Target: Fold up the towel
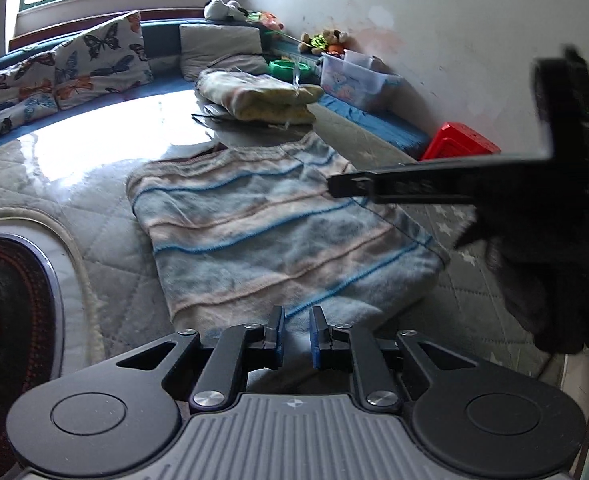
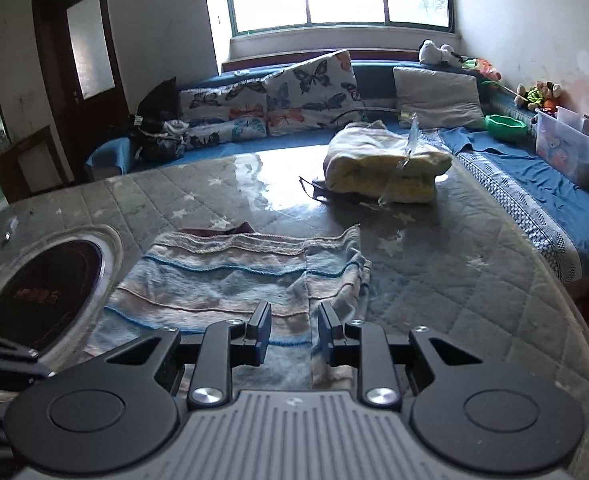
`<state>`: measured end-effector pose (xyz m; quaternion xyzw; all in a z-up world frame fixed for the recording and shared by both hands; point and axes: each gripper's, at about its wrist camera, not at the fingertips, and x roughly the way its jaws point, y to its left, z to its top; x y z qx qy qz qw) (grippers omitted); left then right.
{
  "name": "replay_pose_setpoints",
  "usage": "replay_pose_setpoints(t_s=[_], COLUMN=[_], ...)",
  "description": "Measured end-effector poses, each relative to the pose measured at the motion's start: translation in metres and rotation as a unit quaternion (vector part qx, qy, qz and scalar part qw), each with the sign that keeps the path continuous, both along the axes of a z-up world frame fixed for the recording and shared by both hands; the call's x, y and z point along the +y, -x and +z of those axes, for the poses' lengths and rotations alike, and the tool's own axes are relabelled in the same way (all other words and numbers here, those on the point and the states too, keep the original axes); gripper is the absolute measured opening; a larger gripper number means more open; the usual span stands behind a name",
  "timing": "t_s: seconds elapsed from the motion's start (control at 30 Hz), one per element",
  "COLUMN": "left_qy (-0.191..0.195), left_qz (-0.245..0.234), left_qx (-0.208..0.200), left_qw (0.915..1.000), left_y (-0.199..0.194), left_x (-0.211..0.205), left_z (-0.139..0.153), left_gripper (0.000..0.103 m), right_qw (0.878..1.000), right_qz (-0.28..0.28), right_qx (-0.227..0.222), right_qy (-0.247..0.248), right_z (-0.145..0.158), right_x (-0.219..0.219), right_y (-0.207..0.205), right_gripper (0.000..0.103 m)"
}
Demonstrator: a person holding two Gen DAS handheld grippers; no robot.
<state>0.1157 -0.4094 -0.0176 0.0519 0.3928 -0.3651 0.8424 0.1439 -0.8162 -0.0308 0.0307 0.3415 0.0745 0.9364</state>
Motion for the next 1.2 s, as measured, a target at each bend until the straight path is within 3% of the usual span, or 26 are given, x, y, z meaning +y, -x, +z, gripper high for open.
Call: replay_pose_setpoints(t_s=[0.17, 0.4, 0.73, 1.07, 1.2], left_qy=[0.003, 0.010, 0.019, 0.020, 0.016], left_qz=[-0.005, -0.008, -0.011, 0.006, 0.002], left_qx=[0.006, 0.012, 0.018, 0.013, 0.008], left_qw=[1.0000, 0.9998, 0.9996, 0.9997, 0.9998], left_y=[-0.001, -0.004, -0.005, -0.002, 0.004], left_x=[0.002, 0.005, 0.010, 0.019, 0.018], left_z=[-0.005, -0.006, -0.003, 0.001, 0.000], left_gripper=[0.015, 0.015, 0.015, 0.020, 0.027], right_qw=[1.000, 1.000, 0.999, 1.000, 0.999], right_qz=[-0.011, -0.010, -0.030, 0.011, 0.028], right_qx=[0.018, 0.019, 0.041, 0.024, 0.018], right_qy=[0.006, 0.018, -0.003, 0.003, 0.008], right_z=[-0.013, -0.006, -0.013, 0.000, 0.003], right_x=[-0.004, 0.000, -0.002, 0.004, 0.009], right_y=[-0.014, -0.041, -0.080, -0.017, 0.016], right_gripper=[0.023, 0.024, 0.023, 0.026, 0.029])
